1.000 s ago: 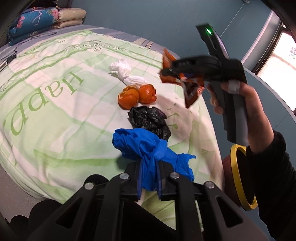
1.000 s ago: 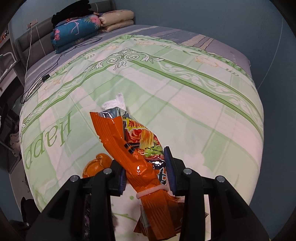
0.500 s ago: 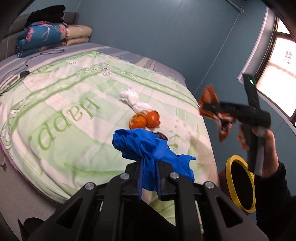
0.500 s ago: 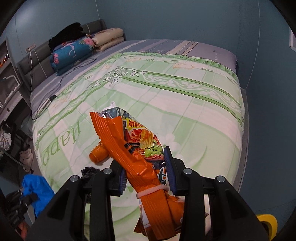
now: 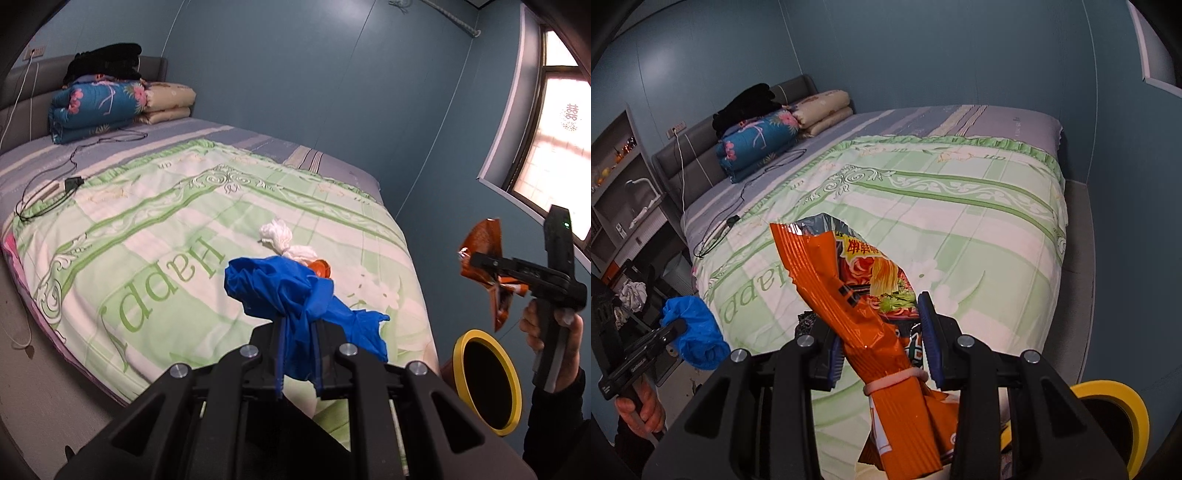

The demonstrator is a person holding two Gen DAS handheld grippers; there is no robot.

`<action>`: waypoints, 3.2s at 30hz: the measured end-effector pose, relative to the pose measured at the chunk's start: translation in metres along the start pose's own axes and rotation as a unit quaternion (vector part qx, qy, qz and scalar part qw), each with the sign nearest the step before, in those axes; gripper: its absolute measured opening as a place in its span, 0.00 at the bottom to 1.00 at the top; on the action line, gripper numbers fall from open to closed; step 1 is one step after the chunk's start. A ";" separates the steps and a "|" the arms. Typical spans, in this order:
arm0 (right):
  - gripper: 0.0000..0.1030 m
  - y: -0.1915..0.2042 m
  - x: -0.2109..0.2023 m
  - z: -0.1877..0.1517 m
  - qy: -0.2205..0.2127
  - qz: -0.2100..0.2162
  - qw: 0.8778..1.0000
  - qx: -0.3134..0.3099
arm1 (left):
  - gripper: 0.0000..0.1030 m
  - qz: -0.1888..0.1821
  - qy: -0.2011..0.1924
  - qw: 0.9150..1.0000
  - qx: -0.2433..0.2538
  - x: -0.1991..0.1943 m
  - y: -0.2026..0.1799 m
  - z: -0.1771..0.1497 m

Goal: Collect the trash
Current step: 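Lift the orange wrapper and blue cloth and carry both to the yellow bin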

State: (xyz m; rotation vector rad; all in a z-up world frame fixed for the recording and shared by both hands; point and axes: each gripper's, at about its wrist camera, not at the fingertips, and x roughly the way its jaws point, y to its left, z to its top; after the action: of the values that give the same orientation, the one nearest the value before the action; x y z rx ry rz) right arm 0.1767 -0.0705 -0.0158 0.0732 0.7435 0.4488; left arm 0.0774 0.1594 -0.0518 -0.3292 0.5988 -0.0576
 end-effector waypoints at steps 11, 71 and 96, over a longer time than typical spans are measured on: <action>0.33 -0.007 -0.067 -0.012 -0.051 0.005 0.999 0.006 | 0.10 -0.014 -0.023 1.000 0.015 -0.017 -0.029 0.012; 0.35 -0.136 -0.155 -0.100 -0.090 -0.102 0.980 0.144 | 0.10 -0.195 0.067 0.954 0.220 0.052 -0.297 -0.025; 0.39 -0.165 -0.134 -0.110 -0.068 -0.101 0.974 0.191 | 0.10 -0.212 0.143 0.932 0.257 0.095 -0.329 -0.081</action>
State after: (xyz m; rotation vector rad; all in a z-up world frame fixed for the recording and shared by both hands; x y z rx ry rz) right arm 0.0768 -0.2858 -0.0479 0.3808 0.6867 0.1001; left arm 0.1235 -0.1897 -0.0607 0.0702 0.7673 -0.6788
